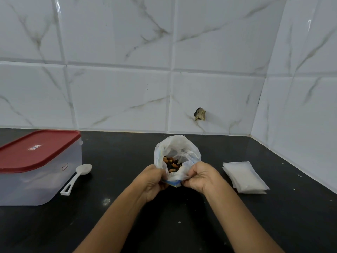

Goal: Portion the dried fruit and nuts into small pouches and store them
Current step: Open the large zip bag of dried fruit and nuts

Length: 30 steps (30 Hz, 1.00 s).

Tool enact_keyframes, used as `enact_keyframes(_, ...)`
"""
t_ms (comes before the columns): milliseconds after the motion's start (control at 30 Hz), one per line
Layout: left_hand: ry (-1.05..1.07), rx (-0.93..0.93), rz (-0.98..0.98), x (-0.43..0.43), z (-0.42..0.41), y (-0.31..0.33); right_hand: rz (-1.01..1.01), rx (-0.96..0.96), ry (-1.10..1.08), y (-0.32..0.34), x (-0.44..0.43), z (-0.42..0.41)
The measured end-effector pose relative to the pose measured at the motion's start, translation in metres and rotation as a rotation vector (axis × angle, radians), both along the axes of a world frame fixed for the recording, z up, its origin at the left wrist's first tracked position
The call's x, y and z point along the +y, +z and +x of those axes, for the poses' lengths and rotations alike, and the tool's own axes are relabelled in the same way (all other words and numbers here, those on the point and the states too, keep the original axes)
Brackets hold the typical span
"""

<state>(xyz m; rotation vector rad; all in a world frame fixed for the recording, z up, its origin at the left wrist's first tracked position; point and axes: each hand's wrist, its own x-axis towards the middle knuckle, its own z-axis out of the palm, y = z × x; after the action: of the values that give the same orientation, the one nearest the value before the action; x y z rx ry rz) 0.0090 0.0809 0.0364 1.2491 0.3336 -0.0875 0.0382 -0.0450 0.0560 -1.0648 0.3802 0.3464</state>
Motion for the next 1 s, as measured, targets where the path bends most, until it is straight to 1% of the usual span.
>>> enact_keyframes(100,0.048,0.026,0.086,0.001,0.0,-0.002,-0.004,-0.04,0.063,0.001,-0.004,-0.005)
enact_keyframes(200,0.095,0.04,0.307,0.002,0.004,-0.007,-0.039,-0.06,0.095,0.003,-0.002,-0.003)
enact_keyframes(300,0.159,0.016,0.528,0.0,0.005,-0.01,-0.106,-0.12,0.036,0.001,0.0,0.003)
enact_keyframes(433,0.296,-0.142,0.926,0.002,0.0,-0.018,-0.028,-0.068,-0.058,-0.005,-0.004,0.01)
enact_keyframes(467,0.319,-0.199,1.051,0.001,-0.002,-0.019,-0.033,-0.063,-0.057,-0.006,-0.003,0.01)
enact_keyframes(500,0.332,-0.26,1.153,0.001,-0.005,-0.02,-0.081,-0.066,-0.046,-0.008,-0.001,0.012)
enact_keyframes(533,0.333,-0.312,1.216,0.0,-0.006,-0.021,-0.171,-0.079,-0.021,-0.009,0.001,0.013)
enact_keyframes(567,0.326,-0.349,1.249,0.0,-0.008,-0.021,-0.322,-0.104,0.003,-0.01,0.003,0.012)
enact_keyframes(667,0.272,-0.396,1.319,0.007,-0.007,-0.024,-0.854,-0.229,0.108,-0.008,-0.001,0.009)
enact_keyframes(700,0.242,-0.395,1.322,0.009,-0.007,-0.022,-1.054,-0.337,0.113,-0.006,-0.005,0.008)
enact_keyframes(733,0.201,-0.378,1.314,0.011,-0.007,-0.02,-1.252,-0.491,0.106,-0.004,-0.008,0.007)
enact_keyframes(767,0.146,-0.346,1.295,0.013,-0.007,-0.018,-1.392,-0.644,0.12,-0.001,-0.009,0.005)
enact_keyframes(800,0.078,-0.297,1.269,0.014,-0.007,-0.015,-1.454,-0.759,0.186,0.003,-0.009,0.002)
enact_keyframes(833,0.009,-0.244,1.25,0.016,-0.007,-0.013,-1.47,-0.818,0.306,0.004,-0.008,0.001)
enact_keyframes(867,-0.055,-0.197,1.236,0.018,-0.007,-0.009,-1.475,-0.817,0.451,0.005,-0.008,-0.001)
enact_keyframes(933,-0.178,-0.125,1.212,0.021,-0.009,-0.002,-1.496,-0.717,0.717,0.006,-0.012,-0.001)
enact_keyframes(1000,-0.279,-0.07,1.184,0.023,-0.012,0.004,-1.551,-0.645,0.869,0.008,-0.018,-0.002)
